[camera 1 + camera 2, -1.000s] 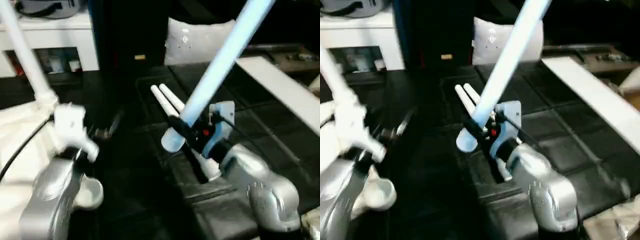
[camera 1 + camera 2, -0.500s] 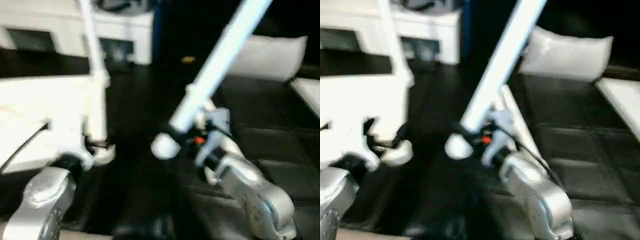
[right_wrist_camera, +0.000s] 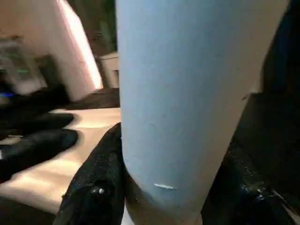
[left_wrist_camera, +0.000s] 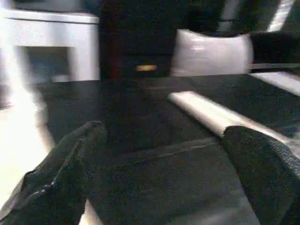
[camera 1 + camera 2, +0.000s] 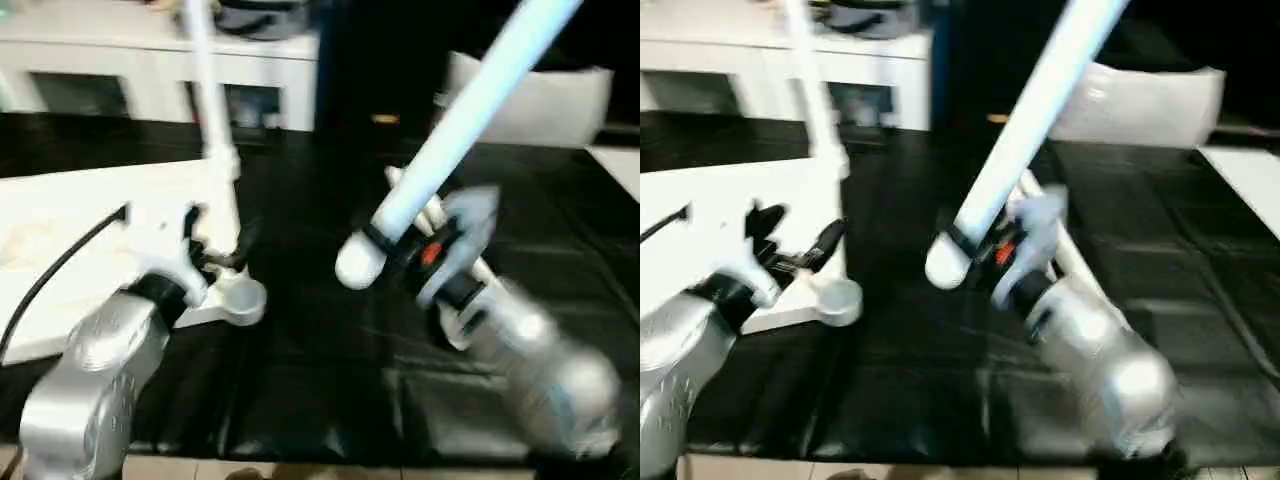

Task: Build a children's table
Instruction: Pick table leg

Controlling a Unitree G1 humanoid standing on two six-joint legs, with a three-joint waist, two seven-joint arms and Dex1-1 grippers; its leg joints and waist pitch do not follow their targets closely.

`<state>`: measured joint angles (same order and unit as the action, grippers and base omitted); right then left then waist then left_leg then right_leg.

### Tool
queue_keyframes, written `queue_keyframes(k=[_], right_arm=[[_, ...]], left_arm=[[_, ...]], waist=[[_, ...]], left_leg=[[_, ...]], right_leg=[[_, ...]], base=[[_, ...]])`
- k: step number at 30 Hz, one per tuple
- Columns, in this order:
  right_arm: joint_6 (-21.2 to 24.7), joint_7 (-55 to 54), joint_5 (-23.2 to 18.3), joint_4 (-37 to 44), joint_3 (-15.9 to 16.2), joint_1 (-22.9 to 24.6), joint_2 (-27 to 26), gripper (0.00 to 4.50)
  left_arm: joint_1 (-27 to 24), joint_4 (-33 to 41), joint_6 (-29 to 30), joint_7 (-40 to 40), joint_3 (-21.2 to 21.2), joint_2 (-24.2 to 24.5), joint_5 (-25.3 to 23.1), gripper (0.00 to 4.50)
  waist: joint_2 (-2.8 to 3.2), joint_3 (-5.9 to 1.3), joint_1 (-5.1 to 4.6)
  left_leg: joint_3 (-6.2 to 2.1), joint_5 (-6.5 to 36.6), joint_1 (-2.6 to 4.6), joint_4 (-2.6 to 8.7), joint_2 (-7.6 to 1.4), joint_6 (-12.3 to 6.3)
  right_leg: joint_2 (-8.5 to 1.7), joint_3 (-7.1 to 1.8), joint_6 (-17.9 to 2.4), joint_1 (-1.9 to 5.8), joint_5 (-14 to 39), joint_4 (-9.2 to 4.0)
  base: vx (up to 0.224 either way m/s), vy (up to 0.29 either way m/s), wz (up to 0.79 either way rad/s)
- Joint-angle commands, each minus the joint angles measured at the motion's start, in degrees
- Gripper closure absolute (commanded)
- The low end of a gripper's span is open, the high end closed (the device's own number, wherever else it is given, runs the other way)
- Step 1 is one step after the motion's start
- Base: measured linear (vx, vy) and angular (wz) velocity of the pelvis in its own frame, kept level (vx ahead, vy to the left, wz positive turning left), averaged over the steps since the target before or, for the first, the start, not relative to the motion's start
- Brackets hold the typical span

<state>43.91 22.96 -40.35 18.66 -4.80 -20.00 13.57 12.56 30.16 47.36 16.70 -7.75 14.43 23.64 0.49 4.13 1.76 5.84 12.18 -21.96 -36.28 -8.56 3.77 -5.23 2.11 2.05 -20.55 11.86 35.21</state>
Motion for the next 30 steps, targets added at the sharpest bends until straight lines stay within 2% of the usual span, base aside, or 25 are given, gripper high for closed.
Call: queue_keyframes(k=[1, 2, 4, 5, 6, 7, 8, 9, 10, 11, 12, 13, 14, 16, 20, 27, 30], right_arm=[[4.5, 2.3, -5.7, -2.3, -3.1, -3.5, 0.9, 2.60], [6.1, 2.9, -6.8, -3.5, -3.8, -4.9, 1.6, 2.60], [9.1, 5.0, -8.4, -6.5, -4.5, -7.5, 3.4, 2.60], [10.5, 7.7, -11.0, -8.2, -5.2, -8.8, 4.5, 2.60], [11.4, 9.6, -12.8, -9.3, -5.7, -9.6, 5.2, 2.60], [11.4, 9.6, -12.8, -9.3, -5.7, -9.6, 5.2, 2.60], [12.4, 14.5, -16.3, -11.5, -6.7, -10.7, 6.9, 2.60], [12.4, 14.5, -16.3, -11.5, -6.7, -10.7, 6.9, 2.60], [12.1, 18.4, -17.3, -12.2, -6.7, -11.1, 8.1, 2.60], [12.9, 21.7, -18.7, -12.8, -6.9, -11.8, 9.4, 2.60], [12.9, 21.7, -18.7, -12.8, -6.9, -11.8, 9.4, 2.60], [13.5, 23.7, -19.5, -13.3, -7.1, -12.3, 10.2, 2.60], [14.3, 26.4, -20.5, -13.6, -7.1, -12.9, 11.1, 2.60], [15.9, 29.9, -22.4, -13.7, -7.2, -13.7, 12.2, 2.60], [17.3, 32.1, -24.1, -13.9, -7.1, -14.3, 13.3, 2.60], [17.3, 34.6, -24.4, -14.0, -6.3, -13.9, 15.0, 2.60], [17.5, 35.6, -24.1, -13.9, -6.0, -13.7, 15.5, 2.60]], left_arm=[[2.3, -1.7, 3.0, 1.9, -1.9, -0.1, 3.5, 0.00], [3.2, -2.4, 3.6, 2.8, -2.1, 0.0, 4.6, 0.00], [5.1, -3.7, 6.2, 4.6, -3.5, -0.5, 9.0, 0.00], [6.4, -4.2, 7.4, 5.3, -4.8, -0.9, 12.1, 0.00], [7.3, -4.5, 8.2, 5.8, -5.7, -1.2, 14.1, 0.00], [7.3, -4.5, 8.2, 5.8, -5.7, -1.2, 14.1, 0.00], [9.7, -5.2, 10.4, 5.7, -8.1, -2.2, 19.4, 0.00], [9.7, -5.2, 10.4, 5.7, -8.1, -2.2, 19.4, 0.00], [11.1, -5.6, 11.7, 5.6, -9.5, -2.7, 23.4, 0.00], [12.7, -6.1, 13.1, 5.4, -11.1, -3.1, 27.4, 0.00], [12.7, -6.1, 13.1, 5.4, -11.1, -3.1, 27.4, 0.00], [13.7, -6.5, 14.1, 5.3, -12.0, -3.4, 29.7, 0.00], [14.9, -7.1, 14.8, 5.3, -12.8, -3.6, 32.4, 0.00], [16.3, -7.9, 15.8, 5.6, -13.3, -3.7, 34.8, 0.00], [17.2, -8.3, 17.3, 5.9, -13.3, -3.2, 35.7, 0.00], [18.0, -9.1, 18.6, 4.2, -13.3, -2.6, 39.5, 0.00], [18.2, -9.3, 19.0, 3.6, -13.2, -2.3, 40.9, 0.00]], waist=[[-0.52, -3.24, -0.01], [-0.59, -3.37, -0.10], [-1.90, -3.53, -0.10], [-1.91, -3.83, 0.14], [-1.63, -3.91, 0.30], [-1.46, -3.87, 0.52], [-1.98, -4.03, 0.82], [-1.96, -4.10, 0.91], [-2.42, -4.25, 1.01], [-2.44, -4.36, 1.24], [-2.79, -4.44, 1.36], [-2.72, -4.32, 1.78], [-3.12, -4.26, 1.93], [-2.91, -4.16, 2.41], [-3.18, -4.08, 2.61], [-3.09, -4.22, 3.73], [-3.01, -4.30, 3.80]], left_leg=[[-0.31, 17.3, 0.39, 6.11, -1.92, 2.59], [0.13, 12.9, -0.32, 5.92, -1.90, 1.88], [1.15, 11.8, -0.38, 5.77, -1.84, 1.14], [1.36, 9.8, -0.19, 5.57, -1.92, 0.89], [1.47, 8.9, -0.11, 5.48, -2.02, 0.84], [1.68, 8.2, -0.05, 5.48, -2.34, 0.59], [1.88, 6.6, -0.34, 5.53, -2.63, 0.26], [2.06, 6.4, -0.09, 5.35, -2.66, 0.18], [2.17, 4.7, -0.25, 5.25, -2.76, -0.15], [2.22, 3.9, -0.21, 5.13, -2.72, -0.38], [2.37, 3.2, -0.24, 5.03, -2.68, -0.69], [2.46, 2.1, -0.28, 5.12, -2.77, -1.24], [2.61, 2.8, -0.20, 5.06, -2.80, -1.55], [2.81, 5.3, 0.13, 5.11, -2.98, -0.88], [3.11, 6.9, 0.31, 5.33, -3.29, 0.53], [3.36, 7.7, 0.46, 5.42, -3.51, 2.24], [3.29, 7.4, 0.31, 5.46, -3.52, 2.56]], right_leg=[[-2.41, -1.53, -7.6, 1.01, 17.8, -4.05], [-2.38, -1.48, -8.1, 1.08, 15.7, -4.03], [-2.10, -1.47, -8.2, 0.81, 16.4, -4.28], [-2.15, -1.54, -9.1, 0.79, 14.9, -3.92], [-2.11, -1.54, -9.7, 0.67, 13.4, -3.65], [-1.96, -1.52, -10.9, 0.39, 10.6, -3.65], [-1.93, -1.39, -11.4, 0.79, 8.2, -3.25], [-1.82, -1.42, -11.8, 0.62, 7.3, -3.22], [-1.66, -1.38, -12.5, 0.80, 4.5, -2.93], [-1.67, -1.37, -13.0, 0.86, 3.4, -2.77], [-1.59, -1.37, -13.4, 0.88, 2.5, -2.61], [-1.60, -1.37, -13.8, 0.80, 1.9, -2.65], [-1.56, -1.37, -14.1, 0.75, 3.0, -2.69], [-1.64, -1.41, -13.8, 0.52, 7.5, -3.07], [-1.70, -1.49, -11.8, 0.30, 11.5, -3.52], [-1.68, -1.48, -10.0, 0.02, 13.8, -3.76], [-1.61, -1.40, -9.7, 0.12, 13.5, -3.56]], base=[[0.000, 0.000, 0.00], [0.000, 0.000, 0.00], [0.000, 0.000, 0.00], [0.000, 0.000, 0.00], [0.000, 0.000, 0.00], [0.000, 0.000, 0.00], [0.000, 0.000, 0.00], [0.000, 0.000, 0.00], [0.000, 0.000, 0.00], [0.000, 0.000, 0.00], [0.000, 0.000, 0.00], [0.000, 0.000, 0.00], [0.000, 0.000, 0.00], [0.000, 0.000, 0.00], [0.000, 0.000, 0.00], [0.000, 0.000, 0.00], [0.000, 0.000, 0.00]])
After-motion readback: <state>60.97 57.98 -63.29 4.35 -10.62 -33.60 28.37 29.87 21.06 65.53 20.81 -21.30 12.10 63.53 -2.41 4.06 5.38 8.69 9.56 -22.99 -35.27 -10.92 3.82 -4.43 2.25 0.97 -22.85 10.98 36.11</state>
